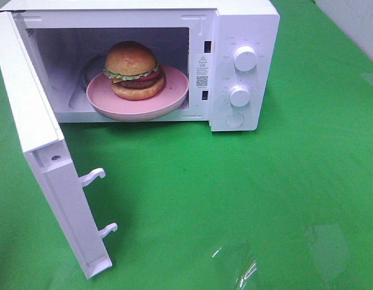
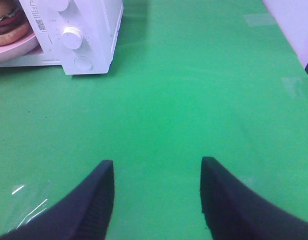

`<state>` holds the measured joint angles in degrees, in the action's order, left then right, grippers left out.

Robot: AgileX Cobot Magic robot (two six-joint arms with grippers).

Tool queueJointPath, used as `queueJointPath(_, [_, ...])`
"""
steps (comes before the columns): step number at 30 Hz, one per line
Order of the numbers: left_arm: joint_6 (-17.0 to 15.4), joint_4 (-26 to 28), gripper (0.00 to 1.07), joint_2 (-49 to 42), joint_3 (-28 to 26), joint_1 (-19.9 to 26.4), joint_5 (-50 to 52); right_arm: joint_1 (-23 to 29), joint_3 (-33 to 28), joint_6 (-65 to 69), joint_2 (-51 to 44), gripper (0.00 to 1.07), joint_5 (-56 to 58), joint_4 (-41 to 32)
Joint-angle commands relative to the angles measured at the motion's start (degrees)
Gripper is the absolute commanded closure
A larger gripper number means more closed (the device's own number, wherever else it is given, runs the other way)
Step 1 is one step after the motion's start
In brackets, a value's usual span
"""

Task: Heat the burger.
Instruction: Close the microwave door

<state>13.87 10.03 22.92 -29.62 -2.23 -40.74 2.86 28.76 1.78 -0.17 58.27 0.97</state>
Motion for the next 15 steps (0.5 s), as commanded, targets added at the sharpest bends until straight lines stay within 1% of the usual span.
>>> queueJointPath(1, [1.95, 0.97, 1.06, 4.87, -0.46, 0.11, 4.30, 0.00, -0.06, -0.52, -1.60, 0.58, -0.63, 0.40])
queueJointPath(2, [2.35, 1.03, 1.06, 6.76, -0.46, 0.11, 5.79, 0.00, -0.06, -0.52, -1.60, 0.58, -0.63, 0.40])
queueJointPath(3, [2.35, 1.03, 1.06, 6.76, -0.46, 0.11, 5.79, 0.00, -0.06, -0.52, -1.60, 0.58, -0.63, 0.40])
queueJointPath(5, [4.30, 1.43, 1.06, 15.76, -0.46, 0.11, 11.69, 0.00, -0.06, -0.52, -1.60, 0.58, -0.63, 0.40])
queueJointPath(6, [4.30, 1.43, 1.06, 15.76, -0.46, 0.11, 11.69, 0.00, -0.06, -0.52, -1.60, 0.58, -0.63, 0.40])
queueJointPath(7, [6.19, 2.64, 1.06, 20.23, -0.46, 0.11, 15.30, 0.00, -0.06, -0.52, -1.60, 0.58, -0.63, 0.40])
queueJointPath(8, [6.19, 2.64, 1.06, 20.23, -0.46, 0.11, 15.30, 0.00, -0.06, -0.52, -1.60, 0.58, -0.63, 0.40])
queueJointPath(9, [8.65, 5.27, 1.06, 24.12, -0.46, 0.11, 19.02, 0.00, -0.06, -0.52, -1.60, 0.58, -0.63, 0.40])
queueJointPath(10, [8.65, 5.27, 1.06, 24.12, -0.46, 0.11, 19.02, 0.00, -0.06, -0.52, -1.60, 0.58, -0.63, 0.40])
queueJointPath(11, [11.75, 7.73, 1.06, 27.96, -0.46, -0.06, 21.89, 0.00, -0.06, -0.52, -1.60, 0.58, -0.63, 0.40])
queueJointPath(12, [11.75, 7.73, 1.06, 27.96, -0.46, -0.06, 21.89, 0.00, -0.06, -0.52, -1.60, 0.58, -0.63, 0.40])
queueJointPath(13, [15.58, 11.06, 1.06, 32.60, -0.74, -0.69, 25.21, 0.00, -0.06, -0.52, -1.60, 0.58, -0.63, 0.40])
queueJointPath(14, [15.58, 11.06, 1.06, 32.60, -0.74, -0.69, 25.21, 0.00, -0.06, -0.52, -1.60, 0.58, -0.63, 0.40])
queueJointPath(15, [17.30, 12.09, 1.06, 34.21, -0.86, -1.09, 26.93, 0.00, -0.06, -0.52, -1.60, 0.58, -0.63, 0.40])
